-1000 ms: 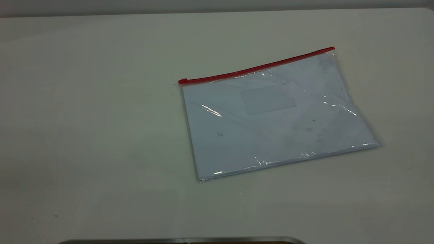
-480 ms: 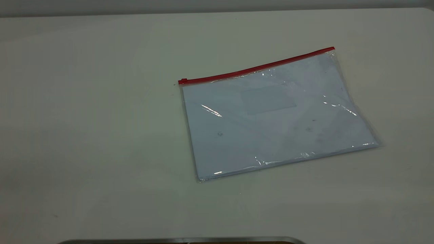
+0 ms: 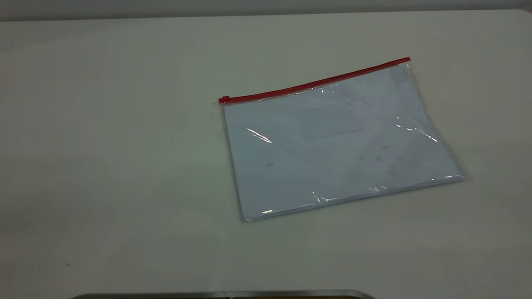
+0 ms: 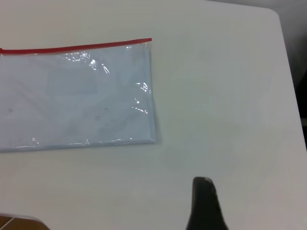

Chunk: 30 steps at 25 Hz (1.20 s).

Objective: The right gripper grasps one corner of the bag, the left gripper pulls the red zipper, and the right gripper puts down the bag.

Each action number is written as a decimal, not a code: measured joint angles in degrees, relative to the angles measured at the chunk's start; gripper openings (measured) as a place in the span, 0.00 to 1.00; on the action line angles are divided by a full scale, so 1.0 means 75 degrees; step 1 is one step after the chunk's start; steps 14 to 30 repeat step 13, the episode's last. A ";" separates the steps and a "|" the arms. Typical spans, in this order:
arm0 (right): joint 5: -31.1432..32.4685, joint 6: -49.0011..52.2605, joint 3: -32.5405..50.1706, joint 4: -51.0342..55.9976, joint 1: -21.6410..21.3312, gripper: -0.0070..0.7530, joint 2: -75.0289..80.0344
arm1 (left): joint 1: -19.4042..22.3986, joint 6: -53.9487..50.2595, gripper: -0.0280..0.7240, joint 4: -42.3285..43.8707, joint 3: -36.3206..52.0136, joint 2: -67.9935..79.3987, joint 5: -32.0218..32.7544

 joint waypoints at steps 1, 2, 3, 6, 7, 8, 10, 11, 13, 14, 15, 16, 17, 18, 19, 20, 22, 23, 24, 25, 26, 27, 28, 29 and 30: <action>0.0000 0.0000 0.0000 0.0000 0.0000 0.73 0.0000 | 0.0000 0.0000 0.81 0.0000 0.0000 0.0000 0.0000; 0.0000 0.0006 0.0000 0.0000 0.0000 0.72 0.0000 | 0.0000 0.0000 0.81 0.0000 0.0000 0.0000 0.0000; 0.0000 0.0006 0.0000 0.0000 0.0000 0.71 0.0000 | 0.0000 0.0000 0.81 0.0000 0.0000 0.0000 0.0000; 0.0000 0.0006 0.0000 0.0000 0.0000 0.69 0.0000 | 0.0000 0.0000 0.81 0.0000 0.0000 0.0000 0.0000; 0.0000 0.0006 0.0000 0.0000 0.0000 0.69 0.0000 | 0.0000 0.0000 0.81 0.0000 0.0000 0.0000 0.0000; 0.0000 0.0006 0.0000 0.0000 0.0000 0.68 0.0000 | 0.0000 0.0000 0.81 0.0000 0.0000 0.0000 0.0000; 0.0000 0.0006 0.0000 0.0000 0.0000 0.66 0.0000 | 0.0000 0.0000 0.81 0.0000 0.0000 0.0000 0.0000; 0.0000 0.0009 0.0000 0.0000 0.0000 0.65 0.0000 | 0.0000 0.0000 0.81 0.0000 0.0000 0.0000 0.0000; 0.0000 0.0009 0.0000 0.0000 0.0000 0.64 0.0000 | 0.0000 0.0000 0.81 0.0000 0.0000 0.0000 0.0000; 0.0000 0.0009 0.0000 0.0000 0.0000 0.64 0.0000 | 0.0000 0.0000 0.81 0.0000 0.0000 0.0000 0.0000; 0.0000 0.0009 0.0000 0.0000 0.0000 0.64 0.0000 | 0.0000 0.0000 0.81 0.0000 0.0000 0.0000 0.0000; 0.0000 0.0009 0.0000 0.0000 0.0000 0.64 0.0000 | 0.0000 0.0000 0.81 0.0000 0.0000 0.0000 0.0000; 0.0000 0.0009 0.0000 0.0000 0.0000 0.64 0.0000 | 0.0000 0.0000 0.81 0.0000 0.0000 0.0000 0.0000; 0.0000 0.0009 0.0000 0.0000 0.0000 0.64 0.0000 | 0.0000 0.0000 0.81 0.0000 0.0000 0.0000 0.0000; 0.0000 0.0009 0.0000 0.0000 0.0000 0.64 0.0000 | 0.0000 0.0000 0.81 0.0000 0.0000 0.0000 0.0000; 0.0000 0.0009 0.0000 0.0000 0.0000 0.64 0.0000 | 0.0000 0.0000 0.81 0.0000 0.0000 0.0000 0.0000; 0.0000 0.0009 0.0000 0.0000 0.0000 0.64 0.0000 | 0.0000 0.0000 0.81 0.0000 0.0000 0.0000 0.0000; 0.0000 0.0009 0.0000 0.0000 0.0000 0.64 0.0000 | 0.0000 0.0000 0.81 0.0000 0.0000 0.0000 0.0000; 0.0000 0.0009 0.0000 0.0000 0.0000 0.64 0.0000 | 0.0000 0.0000 0.81 0.0000 0.0000 0.0000 0.0000; 0.0000 0.0009 0.0000 0.0000 0.0000 0.64 0.0000 | 0.0000 0.0000 0.81 0.0000 0.0000 0.0000 0.0000; 0.0000 0.0009 0.0000 0.0000 0.0000 0.64 0.0000 | 0.0000 0.0000 0.81 0.0000 0.0000 0.0000 0.0000; 0.0000 0.0009 0.0000 0.0000 0.0000 0.64 0.0000 | 0.0000 0.0000 0.81 0.0000 0.0000 0.0000 0.0000; 0.0000 0.0009 0.0000 0.0000 0.0000 0.64 0.0000 | 0.0000 0.0000 0.81 0.0000 0.0000 0.0000 0.0000; 0.0000 0.0009 0.0000 0.0000 0.0000 0.64 0.0000 | 0.0000 0.0000 0.81 0.0000 0.0000 0.0000 0.0000; 0.0000 0.0009 0.0000 0.0000 0.0000 0.64 0.0000 | 0.0000 0.0000 0.81 0.0000 0.0000 0.0000 0.0000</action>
